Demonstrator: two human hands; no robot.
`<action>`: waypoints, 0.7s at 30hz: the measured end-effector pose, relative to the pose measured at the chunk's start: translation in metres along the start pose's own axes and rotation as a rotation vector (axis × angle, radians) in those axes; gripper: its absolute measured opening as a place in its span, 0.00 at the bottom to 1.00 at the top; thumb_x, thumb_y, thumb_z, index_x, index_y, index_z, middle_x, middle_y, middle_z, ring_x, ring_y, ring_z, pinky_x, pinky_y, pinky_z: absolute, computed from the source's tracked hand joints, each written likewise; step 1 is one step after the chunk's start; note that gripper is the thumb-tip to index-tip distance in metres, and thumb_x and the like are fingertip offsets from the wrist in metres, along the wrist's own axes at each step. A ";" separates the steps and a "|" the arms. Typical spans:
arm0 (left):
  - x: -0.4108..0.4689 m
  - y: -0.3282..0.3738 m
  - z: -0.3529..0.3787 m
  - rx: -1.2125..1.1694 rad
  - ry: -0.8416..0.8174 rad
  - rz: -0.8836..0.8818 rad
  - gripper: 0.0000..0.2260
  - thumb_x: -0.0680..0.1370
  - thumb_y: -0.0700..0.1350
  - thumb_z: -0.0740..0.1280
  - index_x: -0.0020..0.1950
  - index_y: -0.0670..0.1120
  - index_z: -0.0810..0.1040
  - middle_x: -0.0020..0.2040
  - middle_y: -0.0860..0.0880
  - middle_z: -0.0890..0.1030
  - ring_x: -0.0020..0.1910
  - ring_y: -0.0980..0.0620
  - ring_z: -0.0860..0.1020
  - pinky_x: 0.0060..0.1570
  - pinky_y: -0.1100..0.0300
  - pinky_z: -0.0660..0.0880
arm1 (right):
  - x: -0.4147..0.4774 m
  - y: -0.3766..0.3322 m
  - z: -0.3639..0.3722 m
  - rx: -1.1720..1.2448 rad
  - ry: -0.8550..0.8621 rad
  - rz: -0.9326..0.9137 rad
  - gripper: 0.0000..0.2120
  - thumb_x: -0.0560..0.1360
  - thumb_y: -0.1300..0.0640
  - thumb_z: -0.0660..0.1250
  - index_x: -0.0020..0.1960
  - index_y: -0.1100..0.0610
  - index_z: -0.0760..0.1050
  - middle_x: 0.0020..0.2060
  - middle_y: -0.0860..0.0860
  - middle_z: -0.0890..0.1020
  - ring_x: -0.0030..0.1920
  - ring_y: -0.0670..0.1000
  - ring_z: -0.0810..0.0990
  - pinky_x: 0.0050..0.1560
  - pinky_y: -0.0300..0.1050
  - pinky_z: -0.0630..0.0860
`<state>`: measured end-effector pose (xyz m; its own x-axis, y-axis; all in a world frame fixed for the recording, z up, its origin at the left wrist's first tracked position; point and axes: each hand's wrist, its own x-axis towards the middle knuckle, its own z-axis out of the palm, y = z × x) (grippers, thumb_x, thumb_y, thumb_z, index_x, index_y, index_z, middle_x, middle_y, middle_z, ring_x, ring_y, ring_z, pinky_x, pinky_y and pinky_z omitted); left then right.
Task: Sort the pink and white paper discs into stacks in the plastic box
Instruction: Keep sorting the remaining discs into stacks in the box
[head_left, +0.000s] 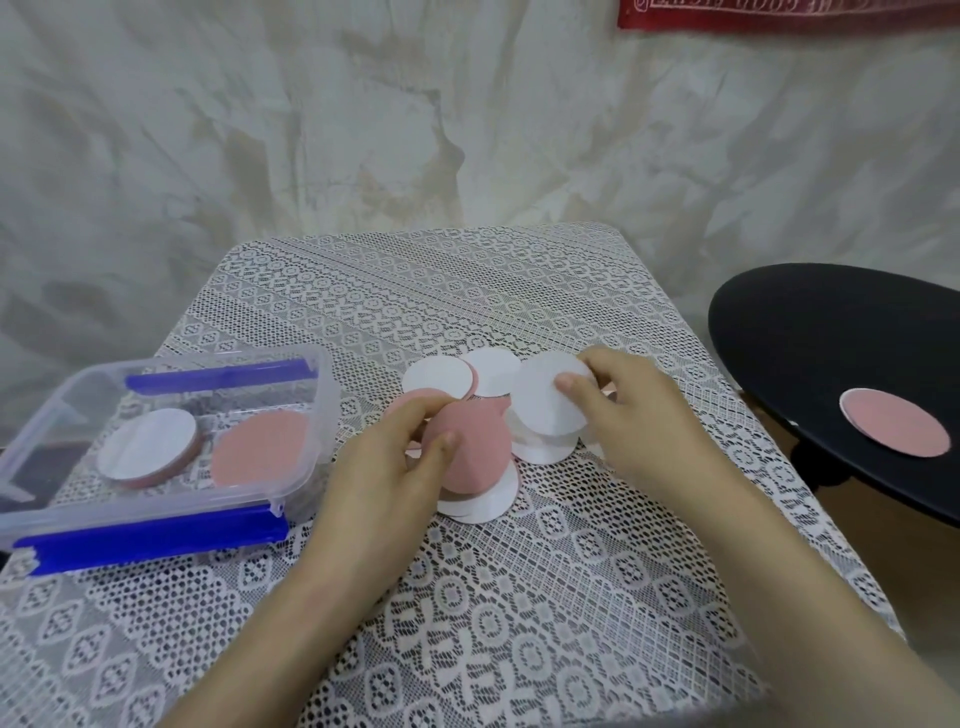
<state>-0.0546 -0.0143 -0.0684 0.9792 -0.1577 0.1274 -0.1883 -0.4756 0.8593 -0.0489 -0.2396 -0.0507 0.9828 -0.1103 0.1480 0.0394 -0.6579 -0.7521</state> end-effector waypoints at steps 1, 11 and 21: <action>0.000 0.000 0.000 -0.006 0.003 0.000 0.10 0.82 0.48 0.64 0.60 0.60 0.78 0.41 0.64 0.79 0.34 0.61 0.73 0.34 0.60 0.68 | -0.001 0.000 -0.002 0.096 -0.010 0.016 0.11 0.83 0.51 0.62 0.45 0.55 0.75 0.36 0.50 0.79 0.31 0.52 0.77 0.33 0.48 0.74; -0.013 0.020 0.010 -0.139 -0.105 0.088 0.14 0.85 0.43 0.59 0.59 0.60 0.80 0.33 0.63 0.80 0.30 0.62 0.76 0.30 0.69 0.71 | -0.032 -0.002 0.005 0.210 -0.251 0.001 0.03 0.79 0.47 0.69 0.50 0.45 0.80 0.39 0.50 0.79 0.32 0.58 0.83 0.38 0.64 0.81; -0.025 0.023 0.017 0.185 -0.120 0.270 0.09 0.82 0.53 0.62 0.60 0.62 0.76 0.42 0.58 0.83 0.40 0.57 0.79 0.40 0.52 0.78 | -0.059 0.000 -0.016 -0.071 -0.153 -0.125 0.11 0.75 0.36 0.67 0.46 0.43 0.77 0.32 0.47 0.78 0.32 0.44 0.74 0.33 0.39 0.65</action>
<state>-0.0847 -0.0361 -0.0604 0.8786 -0.3947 0.2690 -0.4604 -0.5497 0.6971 -0.1102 -0.2453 -0.0493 0.9873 0.0866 0.1336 0.1551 -0.7109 -0.6860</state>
